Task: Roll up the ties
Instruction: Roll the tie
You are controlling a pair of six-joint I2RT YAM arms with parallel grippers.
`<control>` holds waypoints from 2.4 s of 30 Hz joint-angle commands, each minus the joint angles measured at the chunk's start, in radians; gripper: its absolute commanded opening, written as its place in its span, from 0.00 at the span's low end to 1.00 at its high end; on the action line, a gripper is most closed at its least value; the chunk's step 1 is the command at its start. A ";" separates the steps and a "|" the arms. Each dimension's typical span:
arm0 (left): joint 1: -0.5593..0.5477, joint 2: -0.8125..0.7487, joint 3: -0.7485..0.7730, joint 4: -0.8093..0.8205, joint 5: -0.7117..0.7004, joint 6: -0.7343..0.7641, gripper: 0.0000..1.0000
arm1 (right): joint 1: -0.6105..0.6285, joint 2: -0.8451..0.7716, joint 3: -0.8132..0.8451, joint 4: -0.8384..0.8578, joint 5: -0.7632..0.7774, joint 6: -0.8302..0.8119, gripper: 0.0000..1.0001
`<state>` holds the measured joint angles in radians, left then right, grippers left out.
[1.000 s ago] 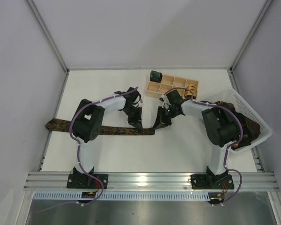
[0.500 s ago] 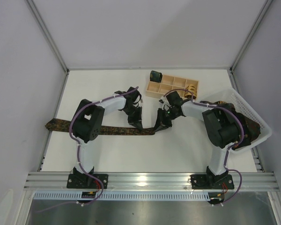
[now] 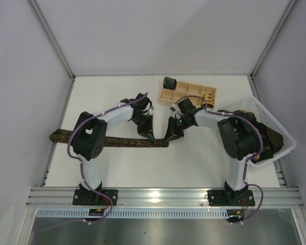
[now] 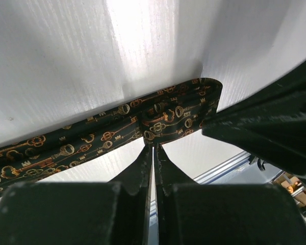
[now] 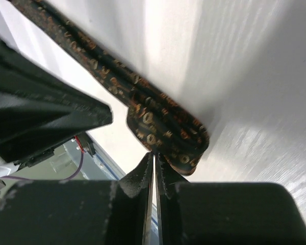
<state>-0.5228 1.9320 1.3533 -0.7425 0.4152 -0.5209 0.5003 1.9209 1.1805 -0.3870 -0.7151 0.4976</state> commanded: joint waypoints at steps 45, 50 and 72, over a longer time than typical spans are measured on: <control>-0.028 0.116 0.026 0.020 0.010 0.033 0.06 | -0.048 0.061 -0.073 0.142 -0.050 -0.070 0.45; -0.025 0.105 0.030 0.014 0.004 0.036 0.06 | -0.029 0.076 -0.076 0.155 -0.050 -0.054 0.40; -0.026 -0.007 0.066 -0.003 0.011 0.027 0.07 | -0.026 0.001 -0.059 0.042 -0.021 0.013 0.00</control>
<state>-0.5541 1.9800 1.3750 -0.7509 0.4362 -0.5041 0.4686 1.9713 1.1038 -0.3187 -0.7498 0.5003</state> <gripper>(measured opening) 0.067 0.050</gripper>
